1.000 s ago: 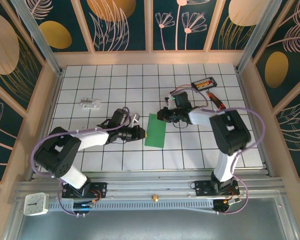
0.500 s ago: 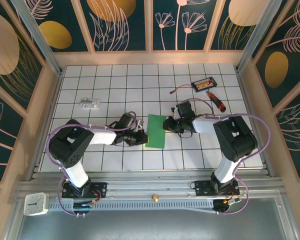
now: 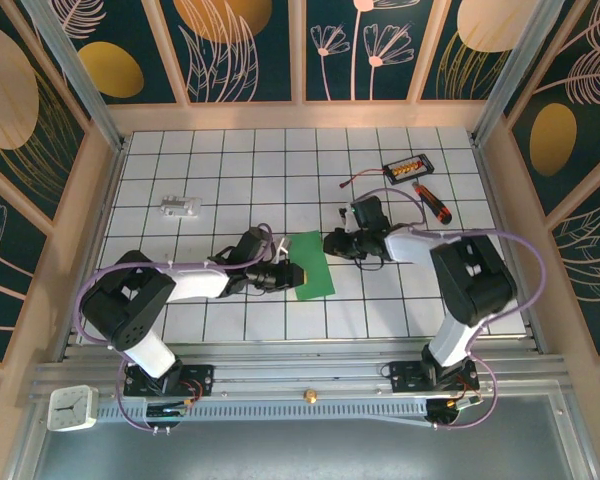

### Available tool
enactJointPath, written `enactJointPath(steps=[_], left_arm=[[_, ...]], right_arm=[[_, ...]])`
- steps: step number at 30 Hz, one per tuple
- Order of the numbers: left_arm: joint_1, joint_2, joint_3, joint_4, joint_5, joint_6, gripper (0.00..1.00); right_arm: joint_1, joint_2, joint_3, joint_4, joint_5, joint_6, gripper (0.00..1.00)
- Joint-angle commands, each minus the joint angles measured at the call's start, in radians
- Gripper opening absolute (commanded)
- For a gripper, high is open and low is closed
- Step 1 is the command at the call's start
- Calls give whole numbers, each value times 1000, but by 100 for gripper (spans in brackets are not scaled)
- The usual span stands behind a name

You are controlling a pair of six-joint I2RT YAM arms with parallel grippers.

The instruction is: Fold a paper plane with a square sheet of paper (pick it up from the middle)

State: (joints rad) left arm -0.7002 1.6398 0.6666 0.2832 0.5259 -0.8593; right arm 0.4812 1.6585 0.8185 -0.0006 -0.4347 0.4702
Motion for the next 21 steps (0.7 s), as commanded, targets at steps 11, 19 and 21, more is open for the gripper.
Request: enactJointPath(steps=[11,19,21], left_arm=[[4,149,65,-96,-28,77,0],[4,171,49,-98,-30,94,0],[4,173,50,-101,-30,97,0]], right_arm=[[120,-260,-243,-62,64,153,38],[152,-240,-278,-17,62,193,38],[157,-235,-277,-11,57,197,38]])
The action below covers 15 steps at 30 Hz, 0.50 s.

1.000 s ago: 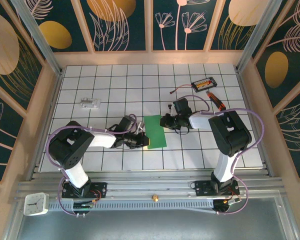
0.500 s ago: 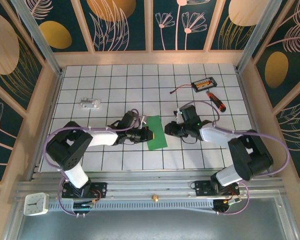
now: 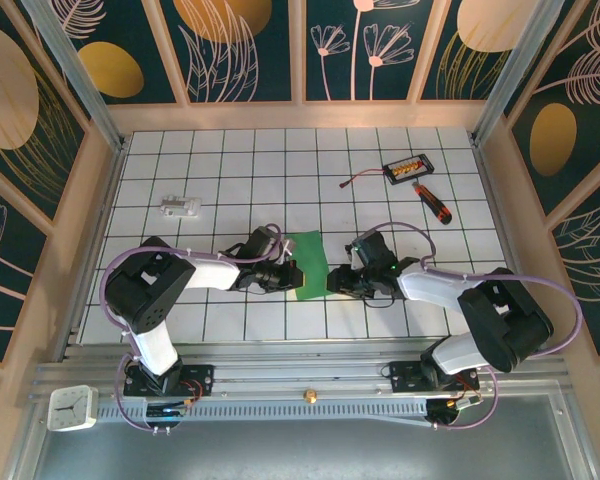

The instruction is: Fold a paper plane with a square sheet of paper (pick it up from the middle)

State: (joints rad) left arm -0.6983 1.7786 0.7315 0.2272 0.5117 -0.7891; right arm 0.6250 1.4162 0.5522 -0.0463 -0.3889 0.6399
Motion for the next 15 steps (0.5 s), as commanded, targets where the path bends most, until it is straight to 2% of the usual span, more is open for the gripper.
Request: enactJointPath(steps=[1,15], left_arm=[[2,35,-15,-45,-17,28,0],[3,34,-9,-59,-23,40,0]], right_arm=[[15,9,-14,37,10,30,38],[25,40,-23,58,0,35,37]])
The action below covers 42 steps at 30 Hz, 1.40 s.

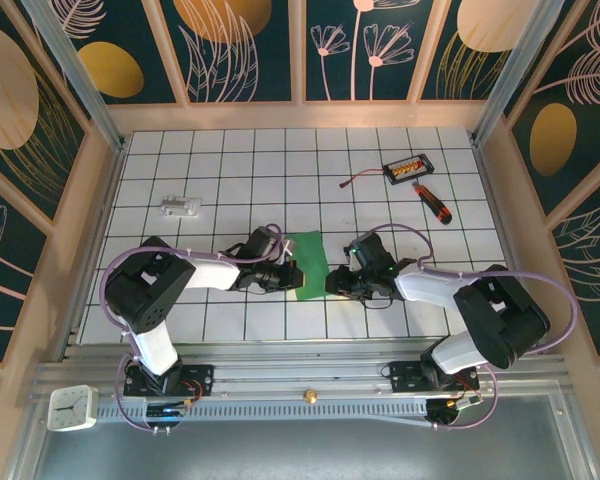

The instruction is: Fold a paper plane with a square sheet of paper (pick it up from the middle)

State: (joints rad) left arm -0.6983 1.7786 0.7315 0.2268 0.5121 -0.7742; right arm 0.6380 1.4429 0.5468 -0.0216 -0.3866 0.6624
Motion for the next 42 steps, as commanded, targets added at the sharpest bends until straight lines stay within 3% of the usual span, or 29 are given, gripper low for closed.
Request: enactJointPath(steps=[1,14,27,42], left_arm=[[2,33,-9,-59,-23,26,0],[2,30,1,-73,-26,38,0],[3,28,0,-83,-29,49,0],[3,26,2,-89,-23,59,0]], right_arm=[[13,14,-18,38,-7,14,37],[14,16,-28,71,-23,37,36],[-18,13,-71,213,-69,140,30],[-66,90,-4,236,-92,116,28]])
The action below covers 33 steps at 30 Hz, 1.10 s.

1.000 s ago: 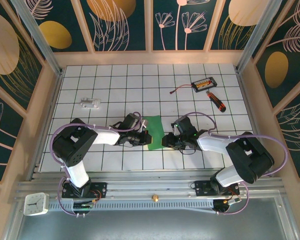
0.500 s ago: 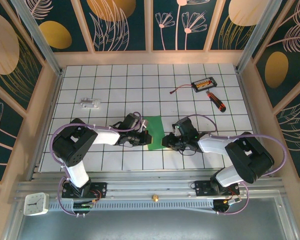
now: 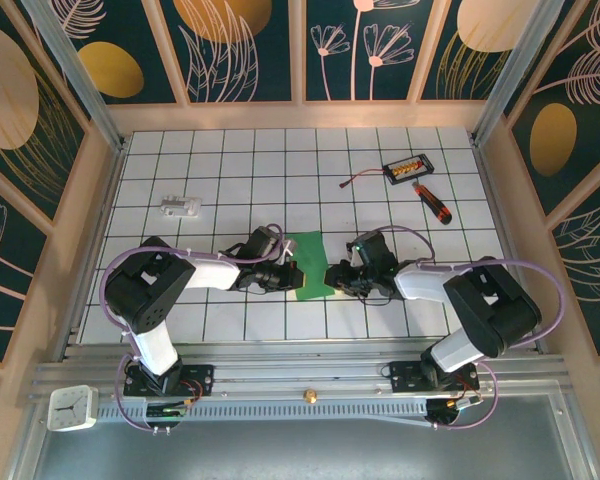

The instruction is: Fold a paper plane with a square sheet of paper (pick it up from the middle)

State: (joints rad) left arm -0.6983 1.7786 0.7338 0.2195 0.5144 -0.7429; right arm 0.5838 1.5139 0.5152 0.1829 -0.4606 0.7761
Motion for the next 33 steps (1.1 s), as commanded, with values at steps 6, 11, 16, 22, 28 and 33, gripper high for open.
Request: enactJointPath(steps=[6,11,16,22,28,33], left_arm=[[3,28,5,-88,-26,33,0],[2,28,8,-97,-25,39,0],[2,24,2,-97,-31,40,0],[2,24,7,-104,-35,50,0],[3,20,22,-111,-45,68,0],[3,9,35,-117,-50,82,2]], right_arm=[[-30,44,39,56,-48,7,25],[-30,65,51,75,-66,3,23],[-30,93,66,89,-81,-1,20],[-72,116,88,78,-81,-18,15],[-83,129,99,81,-99,-18,7],[-84,113,102,75,-107,-7,0]])
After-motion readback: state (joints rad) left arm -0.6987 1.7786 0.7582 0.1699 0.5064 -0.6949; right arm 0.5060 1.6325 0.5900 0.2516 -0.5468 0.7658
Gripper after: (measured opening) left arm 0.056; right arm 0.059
